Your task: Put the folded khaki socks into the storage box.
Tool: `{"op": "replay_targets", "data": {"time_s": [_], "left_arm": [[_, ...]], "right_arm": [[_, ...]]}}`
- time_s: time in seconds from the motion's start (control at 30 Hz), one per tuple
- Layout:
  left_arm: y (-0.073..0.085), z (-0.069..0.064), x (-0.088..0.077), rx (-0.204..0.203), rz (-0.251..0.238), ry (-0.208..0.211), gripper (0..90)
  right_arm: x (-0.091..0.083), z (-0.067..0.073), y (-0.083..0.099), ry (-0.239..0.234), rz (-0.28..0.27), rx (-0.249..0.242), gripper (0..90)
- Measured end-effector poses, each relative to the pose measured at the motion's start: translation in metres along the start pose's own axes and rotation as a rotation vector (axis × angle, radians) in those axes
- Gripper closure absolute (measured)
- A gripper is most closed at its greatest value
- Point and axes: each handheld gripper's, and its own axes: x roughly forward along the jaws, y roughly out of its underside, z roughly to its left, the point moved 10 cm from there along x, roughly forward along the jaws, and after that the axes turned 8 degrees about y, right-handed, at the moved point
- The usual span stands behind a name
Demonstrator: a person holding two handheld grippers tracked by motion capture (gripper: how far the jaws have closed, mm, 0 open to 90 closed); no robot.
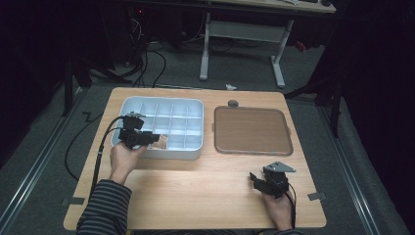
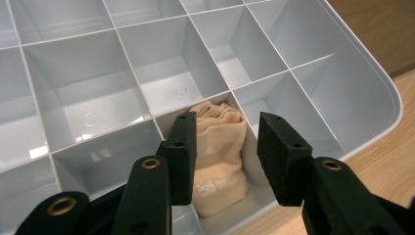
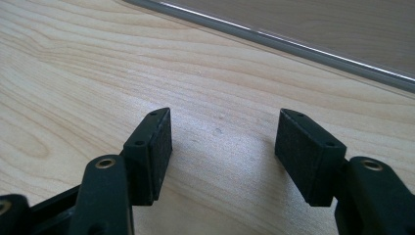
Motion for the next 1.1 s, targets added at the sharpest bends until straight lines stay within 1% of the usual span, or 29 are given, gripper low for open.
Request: {"op": "replay_targets", "data": {"time_s": [0.13,0.2,0.23,0.4,0.57,0.77,0.83,0.87,0.93,1.1], "left_arm": [[0.003,0.001,-0.005,0.000,-0.015,0.001,60.1],[0.004,0.001,-0.010,0.000,-0.041,0.006,60.1],[0.004,0.001,-0.010,0.000,-0.041,0.006,60.1],[0.009,0.001,-0.023,0.004,-0.072,0.008,60.0],[0.013,0.000,-0.031,0.008,-0.092,0.012,59.7],[0.019,-0.006,-0.038,0.016,-0.107,0.029,59.1],[0.021,-0.007,-0.040,0.038,-0.109,0.017,58.9],[0.021,-0.011,-0.043,0.038,-0.123,0.025,58.8],[0.021,-0.012,-0.044,0.040,-0.130,0.026,58.6],[0.026,-0.016,-0.048,0.047,-0.138,0.036,58.4]], "right_arm": [[0.000,0.000,0.000,0.000,0.000,0.000,39.0],[0.000,0.000,0.000,0.000,0.000,0.000,38.9],[0.000,0.000,0.000,0.000,0.000,0.000,38.9],[0.000,0.000,0.000,0.000,-0.001,-0.001,39.0],[0.000,0.000,0.000,0.000,-0.001,0.000,39.0],[0.000,0.000,0.000,0.000,0.000,-0.001,39.0],[0.000,0.000,0.000,0.001,0.000,0.001,39.0],[0.000,0.000,0.000,0.001,0.000,0.001,39.0],[0.000,0.000,0.000,0.001,0.000,0.001,39.0],[0.000,0.000,0.000,0.000,-0.001,0.000,39.0]]}}
